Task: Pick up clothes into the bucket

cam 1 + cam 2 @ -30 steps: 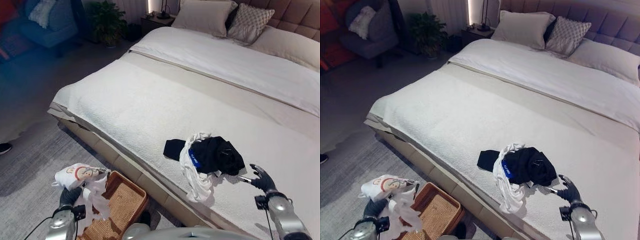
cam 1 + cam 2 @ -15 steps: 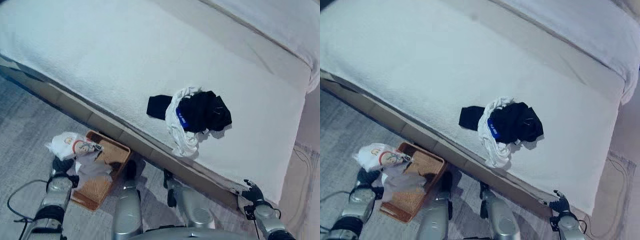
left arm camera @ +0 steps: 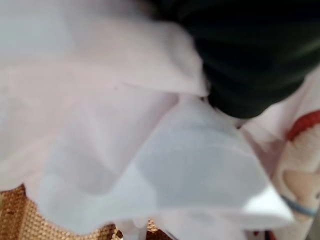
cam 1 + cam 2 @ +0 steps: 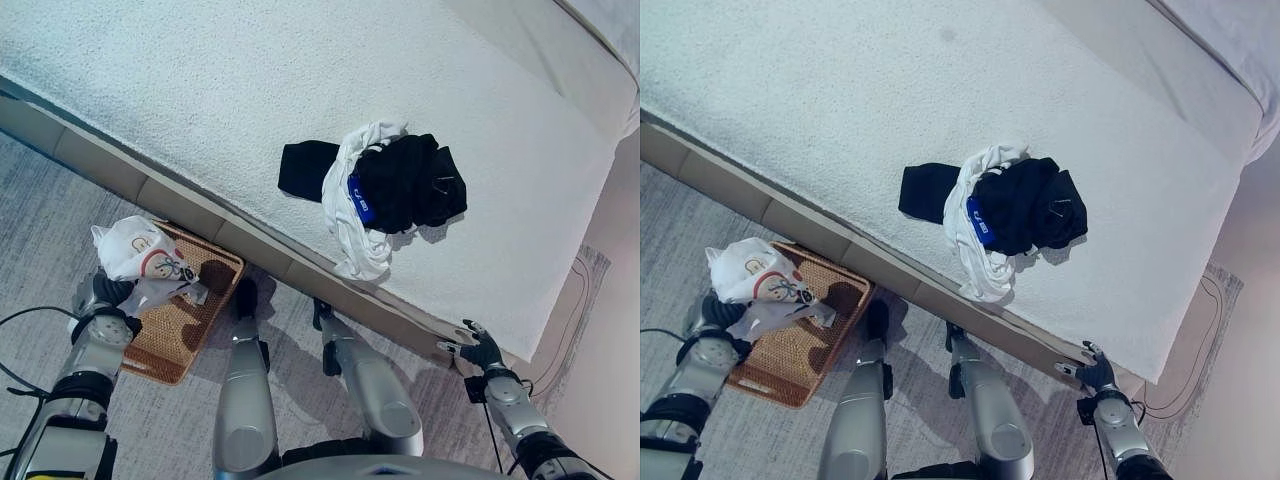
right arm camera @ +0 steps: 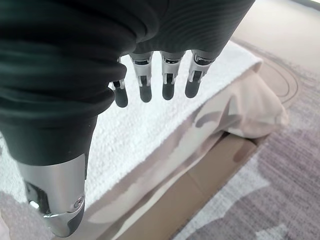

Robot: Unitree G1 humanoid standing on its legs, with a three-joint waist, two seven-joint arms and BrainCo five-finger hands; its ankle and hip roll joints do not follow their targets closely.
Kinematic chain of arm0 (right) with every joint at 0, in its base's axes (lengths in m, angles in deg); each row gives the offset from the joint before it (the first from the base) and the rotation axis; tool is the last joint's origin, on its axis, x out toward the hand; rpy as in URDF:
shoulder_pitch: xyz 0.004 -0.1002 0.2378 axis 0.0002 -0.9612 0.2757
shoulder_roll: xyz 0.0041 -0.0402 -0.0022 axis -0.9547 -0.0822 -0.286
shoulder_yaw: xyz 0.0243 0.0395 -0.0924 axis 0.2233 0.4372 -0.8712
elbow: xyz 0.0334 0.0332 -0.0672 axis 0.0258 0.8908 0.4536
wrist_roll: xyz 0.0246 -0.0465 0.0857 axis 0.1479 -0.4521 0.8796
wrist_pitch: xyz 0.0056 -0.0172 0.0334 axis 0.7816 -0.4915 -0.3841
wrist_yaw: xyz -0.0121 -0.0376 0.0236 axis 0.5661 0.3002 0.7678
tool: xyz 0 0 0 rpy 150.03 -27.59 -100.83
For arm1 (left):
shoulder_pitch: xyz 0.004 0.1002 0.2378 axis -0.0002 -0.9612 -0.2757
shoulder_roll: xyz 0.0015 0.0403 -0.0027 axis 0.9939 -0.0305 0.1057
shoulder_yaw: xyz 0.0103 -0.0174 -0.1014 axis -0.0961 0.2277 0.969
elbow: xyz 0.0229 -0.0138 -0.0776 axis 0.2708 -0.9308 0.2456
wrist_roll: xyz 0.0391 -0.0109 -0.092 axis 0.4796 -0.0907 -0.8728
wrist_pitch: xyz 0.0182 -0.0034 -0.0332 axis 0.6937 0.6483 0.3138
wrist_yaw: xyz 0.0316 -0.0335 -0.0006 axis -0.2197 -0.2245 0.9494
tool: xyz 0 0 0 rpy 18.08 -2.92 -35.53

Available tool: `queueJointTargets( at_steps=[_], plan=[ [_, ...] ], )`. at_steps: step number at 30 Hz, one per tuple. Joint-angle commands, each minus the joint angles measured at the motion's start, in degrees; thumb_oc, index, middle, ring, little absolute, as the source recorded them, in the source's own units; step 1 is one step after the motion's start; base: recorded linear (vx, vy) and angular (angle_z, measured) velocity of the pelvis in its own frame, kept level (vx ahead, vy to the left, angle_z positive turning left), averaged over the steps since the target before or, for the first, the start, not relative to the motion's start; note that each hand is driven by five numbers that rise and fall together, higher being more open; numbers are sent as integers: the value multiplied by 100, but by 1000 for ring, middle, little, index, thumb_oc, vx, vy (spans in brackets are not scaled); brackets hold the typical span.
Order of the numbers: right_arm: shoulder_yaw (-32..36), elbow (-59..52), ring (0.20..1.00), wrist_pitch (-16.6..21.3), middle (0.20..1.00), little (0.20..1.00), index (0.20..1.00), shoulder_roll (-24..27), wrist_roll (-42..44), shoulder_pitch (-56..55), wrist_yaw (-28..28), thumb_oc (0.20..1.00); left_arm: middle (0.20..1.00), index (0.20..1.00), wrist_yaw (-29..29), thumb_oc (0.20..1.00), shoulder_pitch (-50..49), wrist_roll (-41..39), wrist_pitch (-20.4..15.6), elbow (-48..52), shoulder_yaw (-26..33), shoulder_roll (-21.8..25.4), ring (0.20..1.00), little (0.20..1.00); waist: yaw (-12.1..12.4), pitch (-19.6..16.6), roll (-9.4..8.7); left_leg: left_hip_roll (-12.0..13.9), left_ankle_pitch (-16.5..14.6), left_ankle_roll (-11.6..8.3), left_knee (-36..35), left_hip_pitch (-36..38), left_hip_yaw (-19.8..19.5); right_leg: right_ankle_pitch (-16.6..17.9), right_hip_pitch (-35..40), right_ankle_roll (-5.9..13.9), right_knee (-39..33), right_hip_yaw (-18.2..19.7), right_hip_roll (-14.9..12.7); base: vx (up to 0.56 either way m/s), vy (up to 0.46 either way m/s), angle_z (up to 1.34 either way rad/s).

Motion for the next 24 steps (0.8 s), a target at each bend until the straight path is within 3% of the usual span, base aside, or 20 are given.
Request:
queueJointTargets(
  at_steps=[1, 8, 14, 19, 24],
  plan=[
    [-249, -193, 1000, 54, 1000, 1000, 1000, 241, 181, -55, 166, 1000, 1000, 1000, 228, 1000, 162, 300, 166, -425, 204, 494, 1000, 1000, -27, -62, -304, -128, -153, 304, 556, -316, 38, 361, -371, 356, 233, 167, -176, 0, 0, 0],
    [-252, -387, 1000, 32, 1000, 1000, 1000, 274, 222, 38, 173, 1000, 1000, 1000, 202, 1000, 109, 269, 233, -325, 341, 483, 1000, 1000, 16, -12, -280, -142, -180, 314, 536, -292, 33, 349, -317, 355, 189, 160, -181, 0, 0, 0],
    [-31, -1189, 1000, 164, 1000, 1000, 1000, 393, 461, 101, 235, 1000, 1000, 1000, 153, 1000, 29, 314, 345, -328, 472, 431, 1000, 1000, 31, 29, -205, -155, -215, 321, 533, -246, 33, 321, -273, 356, 197, 149, -197, 0, 0, 0],
    [292, -1921, 1000, 353, 1000, 1000, 1000, 541, 680, 293, 364, 1000, 1000, 1000, 171, 1000, -189, 121, 288, -154, 666, 223, 1000, 1000, 97, 67, -53, -193, -231, 329, 526, -201, 40, 287, -244, 346, 225, 130, -216, 0, 0, 0],
    [671, -2389, 1000, 524, 1000, 1000, 1000, 708, 747, 703, 748, 1000, 1000, 1000, 266, 1000, -446, -234, 107, -58, 756, -262, 1000, 1000, 185, 88, 219, -261, -202, 337, 436, -160, 18, 191, -256, 327, 309, 85, -275, 0, 0, 0]
  ],
)
